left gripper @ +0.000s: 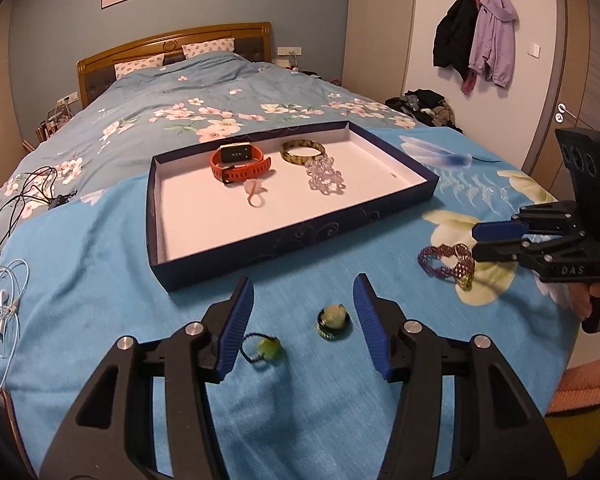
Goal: Organize jewelry
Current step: 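Reach the right tool to the purple bracelet while the left tool grasps a green-stone ring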
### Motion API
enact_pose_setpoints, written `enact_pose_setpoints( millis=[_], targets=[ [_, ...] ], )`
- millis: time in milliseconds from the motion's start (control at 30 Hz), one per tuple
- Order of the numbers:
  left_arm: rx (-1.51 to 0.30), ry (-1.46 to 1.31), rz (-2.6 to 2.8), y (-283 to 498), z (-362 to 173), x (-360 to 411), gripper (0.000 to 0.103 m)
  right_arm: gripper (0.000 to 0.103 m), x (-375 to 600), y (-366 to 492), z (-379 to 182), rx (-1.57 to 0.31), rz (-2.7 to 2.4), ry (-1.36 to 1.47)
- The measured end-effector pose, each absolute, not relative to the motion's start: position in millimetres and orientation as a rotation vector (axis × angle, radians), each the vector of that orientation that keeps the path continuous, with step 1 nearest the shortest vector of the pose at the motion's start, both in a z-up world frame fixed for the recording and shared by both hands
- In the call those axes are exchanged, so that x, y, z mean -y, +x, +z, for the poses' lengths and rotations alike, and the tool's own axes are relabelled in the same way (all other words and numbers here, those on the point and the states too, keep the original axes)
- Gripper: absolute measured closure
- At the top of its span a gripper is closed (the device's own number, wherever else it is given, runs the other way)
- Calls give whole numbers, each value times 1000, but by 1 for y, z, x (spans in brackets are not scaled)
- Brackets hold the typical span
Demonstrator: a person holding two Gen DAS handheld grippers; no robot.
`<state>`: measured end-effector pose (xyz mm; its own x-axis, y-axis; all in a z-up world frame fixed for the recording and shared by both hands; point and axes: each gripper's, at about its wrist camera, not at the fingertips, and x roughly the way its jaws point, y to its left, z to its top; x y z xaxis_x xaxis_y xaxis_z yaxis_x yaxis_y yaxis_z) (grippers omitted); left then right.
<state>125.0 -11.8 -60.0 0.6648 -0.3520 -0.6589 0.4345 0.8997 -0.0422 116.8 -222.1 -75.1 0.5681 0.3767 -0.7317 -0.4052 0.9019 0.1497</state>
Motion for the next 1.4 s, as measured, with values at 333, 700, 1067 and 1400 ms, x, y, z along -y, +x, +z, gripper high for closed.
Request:
enact_pose_setpoints(
  millis=[333, 700, 1067, 1400],
  targets=[
    [-728, 121, -454, 124, -63, 14, 51, 96, 228, 134, -90, -915, 421, -19],
    [-734, 114, -461, 119, -65, 6, 51, 102, 239, 127, -74, -845, 426, 32],
    [-784, 130, -408, 122, -73, -12, 52, 102, 234, 124, -63, -801, 465, 52],
    [-883, 83, -426, 139, -87, -15, 65, 102, 230, 129, -62, -789, 493, 91]
  ],
)
